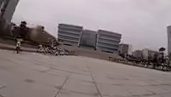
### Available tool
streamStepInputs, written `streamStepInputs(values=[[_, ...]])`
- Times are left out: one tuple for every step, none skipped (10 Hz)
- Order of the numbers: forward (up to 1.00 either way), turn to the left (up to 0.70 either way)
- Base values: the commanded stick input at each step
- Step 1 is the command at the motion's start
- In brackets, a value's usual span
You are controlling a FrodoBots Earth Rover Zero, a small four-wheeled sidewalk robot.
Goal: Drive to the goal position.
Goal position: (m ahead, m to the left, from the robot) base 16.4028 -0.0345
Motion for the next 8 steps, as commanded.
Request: streamStepInputs(values=[[0.7, 0.0], [0.7, 0.0], [0.7, 0.0], [0.7, 0.0], [0.7, 0.0], [0.7, 0.0], [0.7, 0.0], [0.7, 0.0]])
